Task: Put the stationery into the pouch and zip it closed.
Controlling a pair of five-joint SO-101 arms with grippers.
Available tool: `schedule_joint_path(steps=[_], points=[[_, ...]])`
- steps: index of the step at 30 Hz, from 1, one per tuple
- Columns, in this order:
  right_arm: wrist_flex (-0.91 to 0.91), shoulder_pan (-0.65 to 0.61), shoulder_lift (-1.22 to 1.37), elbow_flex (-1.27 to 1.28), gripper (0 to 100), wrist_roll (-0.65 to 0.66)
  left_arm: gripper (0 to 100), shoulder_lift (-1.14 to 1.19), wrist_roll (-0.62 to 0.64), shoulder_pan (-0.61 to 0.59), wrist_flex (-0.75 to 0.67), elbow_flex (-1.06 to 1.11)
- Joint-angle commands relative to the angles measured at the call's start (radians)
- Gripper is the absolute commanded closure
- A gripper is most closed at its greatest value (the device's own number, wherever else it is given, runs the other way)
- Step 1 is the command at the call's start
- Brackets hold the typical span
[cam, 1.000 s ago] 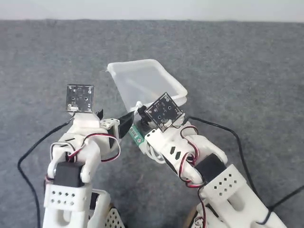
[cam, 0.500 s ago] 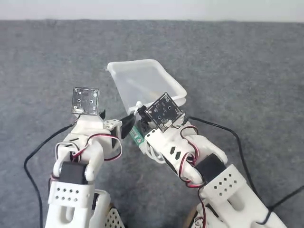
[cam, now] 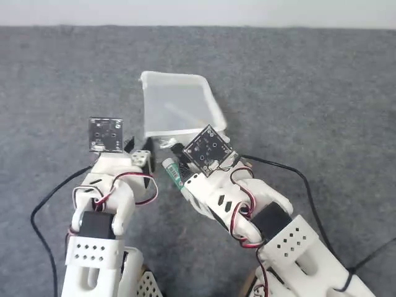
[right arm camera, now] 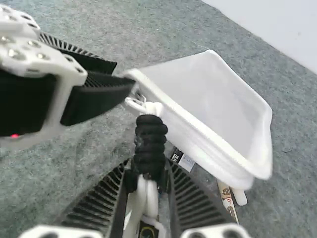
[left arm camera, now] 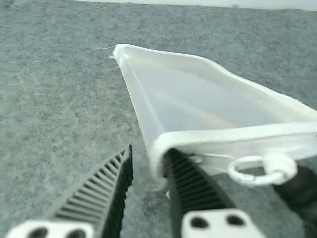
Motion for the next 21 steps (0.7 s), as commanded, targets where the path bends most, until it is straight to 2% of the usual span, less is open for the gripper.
schedule_joint_path(steps=[1, 6, 15, 21], points=[[0.007, -0.004, -0.035, -0.014, 99.1, -0.003, 99, -0.025, 0.012, -0.052, -0.02, -0.036], [0.008, 0.019, -0.042, -0.014, 99.1, -0.008, 99, -0.025, 0.012, -0.064, 0.048, -0.065], [-0.001, 0.127, -0.044, -0.02, 99.1, -0.008, 99, -0.025, 0.012, -0.066, 0.048, -0.067], [0.005, 0.173, -0.081, -0.023, 99.1, -0.011, 99, -0.025, 0.017, -0.153, 0.051, -0.088]])
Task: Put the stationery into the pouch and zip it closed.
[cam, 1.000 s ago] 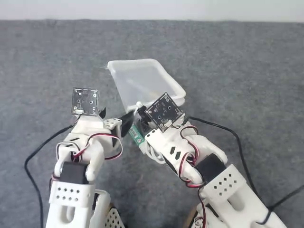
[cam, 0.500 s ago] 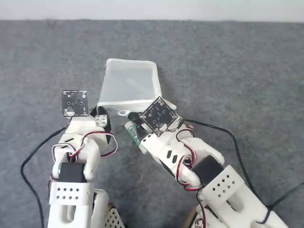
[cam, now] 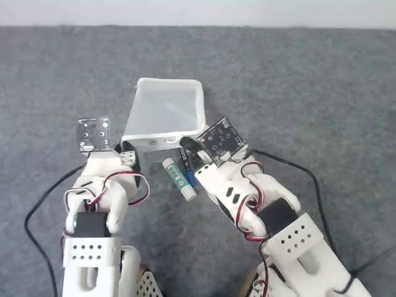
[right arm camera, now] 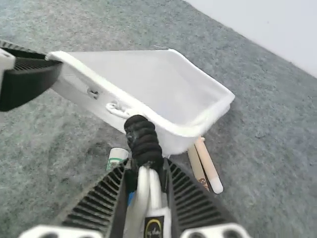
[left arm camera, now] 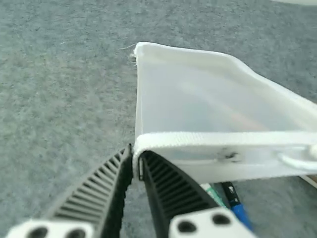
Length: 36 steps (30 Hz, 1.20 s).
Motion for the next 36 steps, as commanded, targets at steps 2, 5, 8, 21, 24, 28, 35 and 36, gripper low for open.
schedule_joint_path(steps=[2, 5, 8, 21, 24, 28, 35, 36], points=[[0.004, 0.07, -0.108, -0.02, 99.1, -0.012, 99, -0.025, 0.015, -0.057, 0.008, -0.088], [0.005, 0.099, -0.145, -0.017, 99.1, -0.017, 99, -0.025, 0.015, -0.057, 0.009, -0.088], [0.005, 0.131, -0.165, -0.017, 99.1, -0.066, 99, -0.025, 0.015, -0.057, 0.009, -0.088], [0.004, 0.151, -0.17, -0.017, 99.1, -0.08, 99, -0.025, 0.015, -0.057, 0.009, -0.088], [0.004, 0.153, -0.166, -0.015, 99.1, -0.12, 99, -0.025, 0.015, -0.057, 0.009, -0.088], [0.005, 0.153, -0.166, -0.015, 99.1, -0.123, 99, -0.025, 0.014, -0.057, 0.009, -0.088], [0.005, 0.148, -0.165, -0.015, 99.1, -0.124, 99, -0.025, 0.014, -0.058, 0.009, -0.088], [0.005, 0.148, -0.166, -0.009, 99.1, -0.124, 99, -0.025, 0.014, -0.058, 0.009, -0.088]])
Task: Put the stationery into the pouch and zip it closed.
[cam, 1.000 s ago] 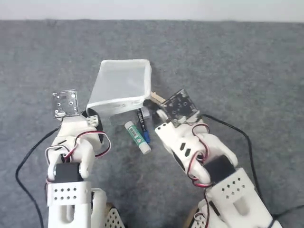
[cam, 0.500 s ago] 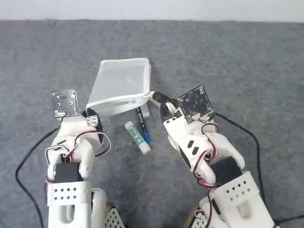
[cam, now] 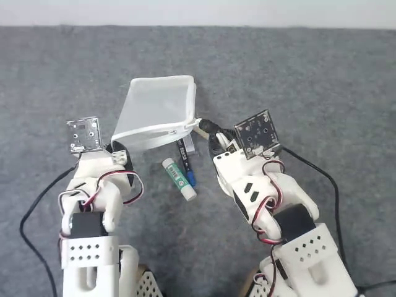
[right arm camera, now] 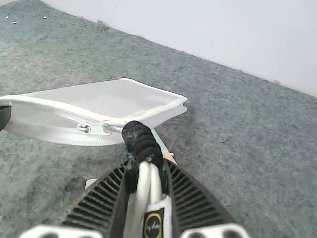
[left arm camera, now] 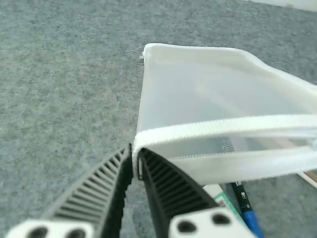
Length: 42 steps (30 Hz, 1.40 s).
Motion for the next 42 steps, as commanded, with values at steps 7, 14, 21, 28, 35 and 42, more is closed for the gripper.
schedule_joint_path(steps=[7, 14, 21, 28, 35, 42], points=[[-0.004, 0.022, -0.048, 0.003, 99.1, -0.014, 99, -0.025, 0.011, -0.015, 0.008, -0.087], [-0.005, 0.021, -0.048, 0.003, 99.1, -0.015, 99, -0.025, 0.011, -0.015, 0.008, -0.087], [-0.002, -0.013, -0.048, 0.005, 99.1, -0.008, 83, -0.025, 0.026, -0.015, 0.052, -0.091], [0.007, -0.064, -0.05, 0.005, 99.1, 0.081, 80, -0.015, 0.08, -0.014, -0.025, -0.076], [0.048, -0.097, -0.108, 0.0, 99.1, 0.106, 80, -0.015, 0.081, -0.006, -0.092, -0.044], [0.124, -0.097, -0.289, 0.002, 99.1, 0.106, 80, -0.015, 0.002, 0.091, -0.129, 0.001]])
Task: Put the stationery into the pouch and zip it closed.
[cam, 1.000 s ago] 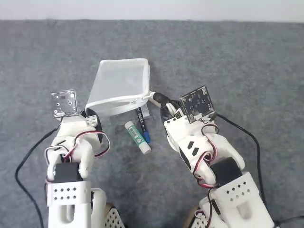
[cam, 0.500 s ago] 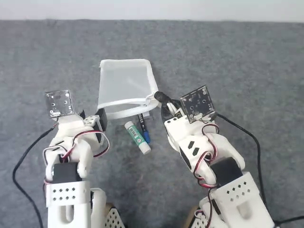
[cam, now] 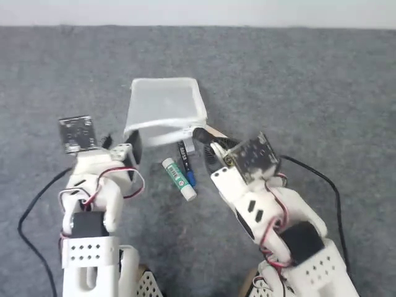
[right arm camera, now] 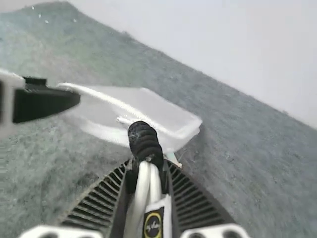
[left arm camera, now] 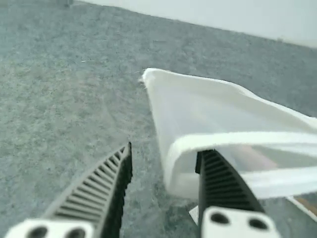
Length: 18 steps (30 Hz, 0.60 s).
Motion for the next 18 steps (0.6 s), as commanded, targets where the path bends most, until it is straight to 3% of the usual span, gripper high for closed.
schedule_joint_path(steps=[1, 7, 14, 18], points=[[0.022, -0.01, -0.099, -0.015, 99.1, 0.012, 80, -0.015, -0.054, 0.069, -0.029, 0.001], [0.067, -0.01, -0.197, -0.014, 99.1, 0.012, 80, -0.015, -0.064, 0.078, -0.02, 0.007], [0.114, -0.01, -0.298, -0.012, 99.1, 0.012, 80, -0.015, -0.063, -0.015, 0.003, 0.002], [0.128, -0.016, -0.343, -0.011, 99.1, 0.012, 82, -0.014, -0.069, 0.008, 0.048, -0.004]])
